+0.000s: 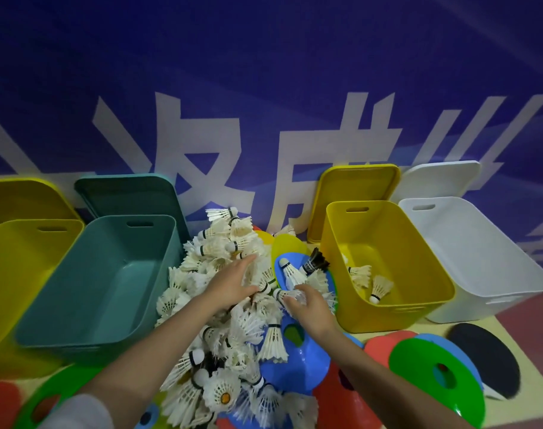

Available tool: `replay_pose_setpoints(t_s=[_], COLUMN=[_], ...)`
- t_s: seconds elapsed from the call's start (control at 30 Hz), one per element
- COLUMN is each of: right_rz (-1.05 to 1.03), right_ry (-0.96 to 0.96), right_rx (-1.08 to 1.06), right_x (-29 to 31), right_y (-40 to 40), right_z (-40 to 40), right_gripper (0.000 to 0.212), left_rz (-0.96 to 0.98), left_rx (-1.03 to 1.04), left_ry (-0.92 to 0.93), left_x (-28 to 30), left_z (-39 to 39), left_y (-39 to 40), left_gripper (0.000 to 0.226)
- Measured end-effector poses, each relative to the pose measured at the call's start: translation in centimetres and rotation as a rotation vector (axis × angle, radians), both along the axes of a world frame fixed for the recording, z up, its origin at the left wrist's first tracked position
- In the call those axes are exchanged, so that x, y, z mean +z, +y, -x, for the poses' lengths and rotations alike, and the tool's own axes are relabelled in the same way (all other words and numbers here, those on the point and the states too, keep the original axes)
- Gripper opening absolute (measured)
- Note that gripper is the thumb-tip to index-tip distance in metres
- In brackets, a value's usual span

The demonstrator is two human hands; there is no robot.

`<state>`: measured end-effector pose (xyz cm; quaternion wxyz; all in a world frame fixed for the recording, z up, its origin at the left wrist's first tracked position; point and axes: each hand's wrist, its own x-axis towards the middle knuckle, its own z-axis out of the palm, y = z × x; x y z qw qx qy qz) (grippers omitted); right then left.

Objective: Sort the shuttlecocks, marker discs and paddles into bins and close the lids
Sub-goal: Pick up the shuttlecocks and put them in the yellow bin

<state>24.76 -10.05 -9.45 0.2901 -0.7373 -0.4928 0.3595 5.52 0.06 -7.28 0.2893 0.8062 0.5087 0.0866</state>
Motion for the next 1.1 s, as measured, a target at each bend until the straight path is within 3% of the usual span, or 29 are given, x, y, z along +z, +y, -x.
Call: replay_pose_setpoints(t_s=[0.27,0.43,0.7,0.9,1.1], right_rz=[-0.196,-0.315,-0.456,-0.355,-0.086], right_ry=[0.037,0.049,0.171,0.157,0.052], right_rx=[-0.083,-0.059,-0.082,-0.323,-0.289], right_x=[1.3,3.0,6.5,5.9,1.6], right_y=[0.4,1.2,2.4,3.4,5.5], right_z=[-1.7,-3.2,-9.0,-16.9,-23.8], right_gripper=[0.045,0.037,0.039,0.043,0.066], left_rz=[-0.002,-0.127,-0.114,-0.039,0.067], left_rx=[0.064,0.189,0.256,0.233,0.305], left_ry=[-0.106,-0.225,-0.531,-0.589,-0.678], left_x=[0.2,2.0,5.7,6.3,5.9], left_z=[-0.2,-0.3,-5.2,-11.8,-17.6], left_y=[0.1,-0.9,-1.7,-1.8,-2.4], left_gripper=[0.063,0.059,0.05,0.039,0.04])
